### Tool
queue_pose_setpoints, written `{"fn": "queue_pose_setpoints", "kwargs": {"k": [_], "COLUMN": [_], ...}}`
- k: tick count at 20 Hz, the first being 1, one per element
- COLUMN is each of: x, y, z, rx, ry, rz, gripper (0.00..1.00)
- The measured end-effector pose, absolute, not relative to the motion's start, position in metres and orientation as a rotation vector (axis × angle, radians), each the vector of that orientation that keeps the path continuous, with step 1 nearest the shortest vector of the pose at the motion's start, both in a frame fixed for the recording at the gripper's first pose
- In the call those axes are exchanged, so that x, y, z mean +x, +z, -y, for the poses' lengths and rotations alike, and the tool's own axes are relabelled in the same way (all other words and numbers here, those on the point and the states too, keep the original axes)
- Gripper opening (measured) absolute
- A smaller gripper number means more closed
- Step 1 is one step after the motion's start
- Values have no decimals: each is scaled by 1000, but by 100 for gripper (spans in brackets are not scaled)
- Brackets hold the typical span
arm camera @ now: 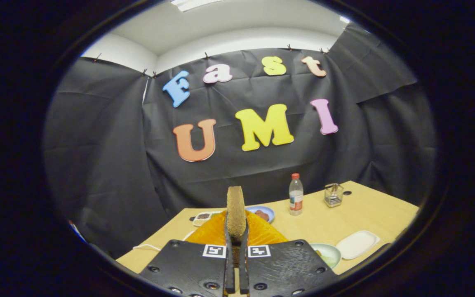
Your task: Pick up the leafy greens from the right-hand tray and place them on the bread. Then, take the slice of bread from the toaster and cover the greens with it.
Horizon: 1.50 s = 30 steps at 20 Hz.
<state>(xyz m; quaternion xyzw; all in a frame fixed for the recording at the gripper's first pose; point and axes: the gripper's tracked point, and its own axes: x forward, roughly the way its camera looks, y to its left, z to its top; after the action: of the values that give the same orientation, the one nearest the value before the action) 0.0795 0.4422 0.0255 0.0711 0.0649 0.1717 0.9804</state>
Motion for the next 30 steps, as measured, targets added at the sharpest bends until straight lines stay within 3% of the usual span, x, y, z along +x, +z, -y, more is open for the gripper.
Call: {"fn": "queue_pose_setpoints", "kwargs": {"k": [11, 20, 30], "x": [96, 106, 127], "y": [-46, -118, -149], "z": [-378, -378, -372], "rx": [118, 111, 166], "ry": [250, 250, 250], "rz": [-190, -273, -322], "gripper": [4, 4, 4]}}
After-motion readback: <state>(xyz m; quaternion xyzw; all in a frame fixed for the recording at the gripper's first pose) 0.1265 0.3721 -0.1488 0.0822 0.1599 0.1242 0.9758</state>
